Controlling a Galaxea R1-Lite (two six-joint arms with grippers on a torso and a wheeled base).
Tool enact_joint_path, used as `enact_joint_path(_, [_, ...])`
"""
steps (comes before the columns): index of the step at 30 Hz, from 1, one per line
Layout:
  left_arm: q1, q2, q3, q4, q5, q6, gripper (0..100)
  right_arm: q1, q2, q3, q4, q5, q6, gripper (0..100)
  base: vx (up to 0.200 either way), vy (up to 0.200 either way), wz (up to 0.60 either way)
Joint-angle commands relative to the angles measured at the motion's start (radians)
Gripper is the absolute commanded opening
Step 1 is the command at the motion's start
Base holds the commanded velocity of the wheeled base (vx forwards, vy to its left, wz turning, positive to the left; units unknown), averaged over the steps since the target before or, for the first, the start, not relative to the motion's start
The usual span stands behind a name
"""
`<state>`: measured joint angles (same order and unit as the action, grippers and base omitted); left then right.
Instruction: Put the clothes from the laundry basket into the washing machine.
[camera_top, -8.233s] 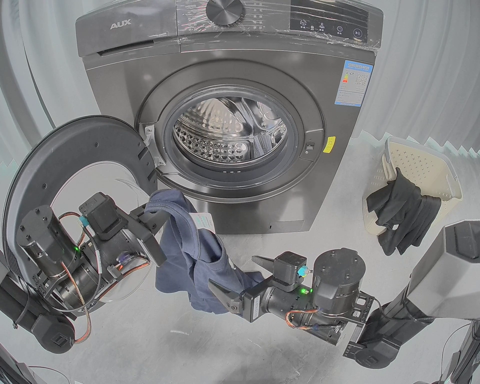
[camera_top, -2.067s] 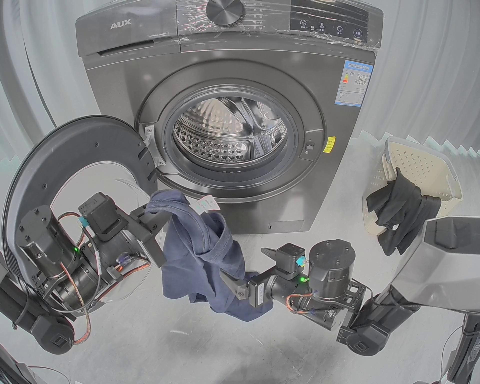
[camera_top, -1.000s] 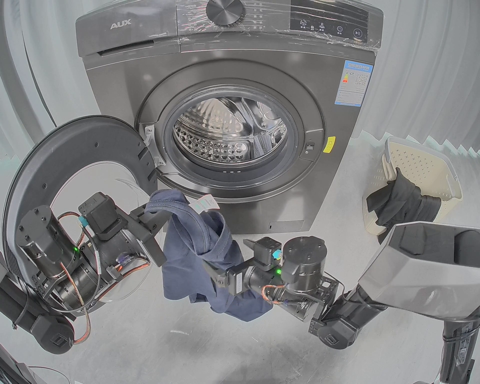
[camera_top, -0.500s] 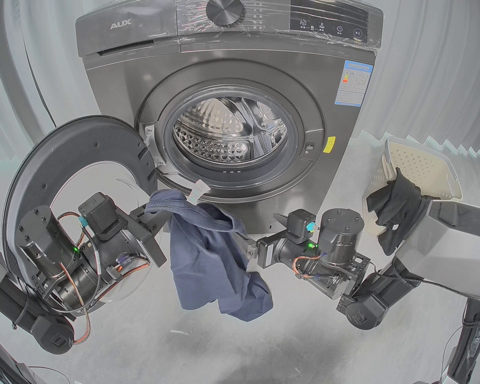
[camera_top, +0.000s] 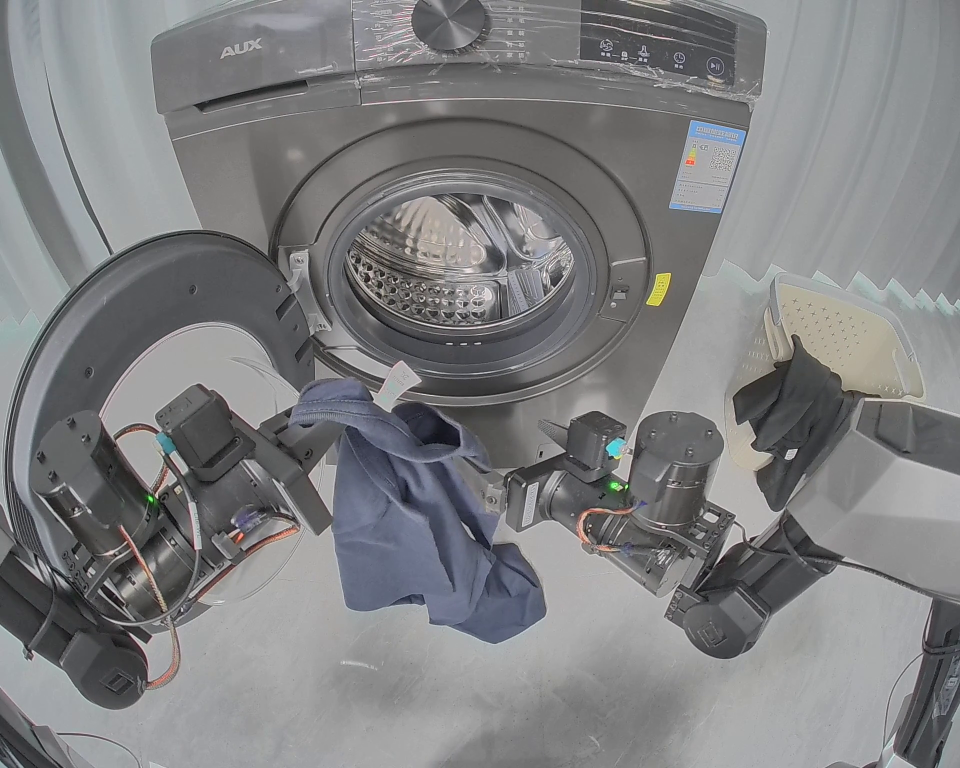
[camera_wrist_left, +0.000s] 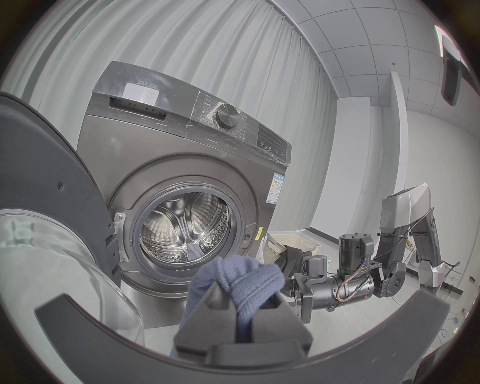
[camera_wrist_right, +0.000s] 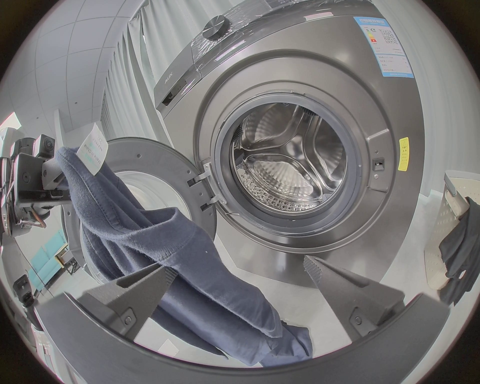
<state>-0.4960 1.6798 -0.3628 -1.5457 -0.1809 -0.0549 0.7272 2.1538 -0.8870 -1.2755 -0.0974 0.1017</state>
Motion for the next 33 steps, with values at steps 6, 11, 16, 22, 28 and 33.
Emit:
enact_joint_path(6, [-0.001,-0.005,0.001,-0.002,0.0,0.0,0,0.027,0.06,-0.049,0.001,0.001,0.003,100,0.0,0.0,0.0])
enact_joint_path(11, [-0.001,-0.005,0.002,-0.002,0.0,0.0,0,0.035,0.08,-0.078,0.001,0.001,0.006,100,0.0,0.0,0.0])
enact_joint_path(16, [-0.001,-0.005,0.002,-0.002,-0.002,0.0,0,0.04,0.081,-0.082,-0.002,0.004,0.01,100,0.0,0.0,0.0])
enact_joint_path(22, [-0.001,-0.003,0.005,-0.002,-0.002,0.0,0,0.055,0.081,-0.084,-0.015,0.019,0.021,0,0.0,0.0,0.0])
enact_joint_path(28, [0.0,-0.003,0.004,-0.002,-0.002,0.0,0,0.07,0.069,-0.082,-0.016,0.021,0.027,0,0.0,0.0,0.0])
enact_joint_path(33, [0.0,-0.003,0.002,-0.002,-0.002,0.0,0,0.058,0.031,-0.052,-0.016,0.019,0.027,0,0.0,0.0,0.0])
